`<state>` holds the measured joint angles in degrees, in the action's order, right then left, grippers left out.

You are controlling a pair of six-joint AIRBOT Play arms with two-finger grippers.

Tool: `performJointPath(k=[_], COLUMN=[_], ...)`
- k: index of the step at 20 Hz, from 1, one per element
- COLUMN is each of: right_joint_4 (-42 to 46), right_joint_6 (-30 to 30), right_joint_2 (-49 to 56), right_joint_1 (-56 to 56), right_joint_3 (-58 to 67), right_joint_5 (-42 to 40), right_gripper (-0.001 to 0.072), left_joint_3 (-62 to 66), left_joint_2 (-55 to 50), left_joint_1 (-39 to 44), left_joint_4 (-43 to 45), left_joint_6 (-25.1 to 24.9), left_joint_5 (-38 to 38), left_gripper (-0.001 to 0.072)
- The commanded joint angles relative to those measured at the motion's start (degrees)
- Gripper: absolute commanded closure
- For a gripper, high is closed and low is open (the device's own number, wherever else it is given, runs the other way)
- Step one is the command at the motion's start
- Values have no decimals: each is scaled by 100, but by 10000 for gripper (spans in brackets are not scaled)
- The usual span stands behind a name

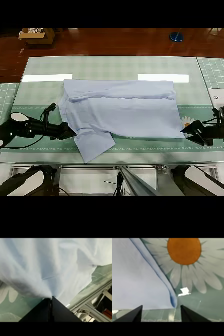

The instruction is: Fold the shirts.

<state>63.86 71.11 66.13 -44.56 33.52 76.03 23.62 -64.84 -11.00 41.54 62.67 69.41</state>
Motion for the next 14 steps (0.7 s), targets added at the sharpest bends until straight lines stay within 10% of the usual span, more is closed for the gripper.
performJointPath(k=[1,7,11,14], right_joint_4=[-157,-164,-348,-509], right_joint_6=[-24,254,90,-459], right_joint_2=[-4,219,319,76], right_joint_1=[50,793,1163,1161], right_joint_3=[-210,-223,-160,286], right_joint_5=[-385,-778,-645,107], right_gripper=[213,299,683,684], left_joint_3=[0,0,2,166], left_joint_2=[2,2,2,17], left_joint_1=[-4,-4,-4,-4], left_joint_4=[0,-2,0,-208], left_joint_6=[-52,-52,-52,-55], left_joint_5=[7,7,7,186], left_gripper=[690,690,690,691])
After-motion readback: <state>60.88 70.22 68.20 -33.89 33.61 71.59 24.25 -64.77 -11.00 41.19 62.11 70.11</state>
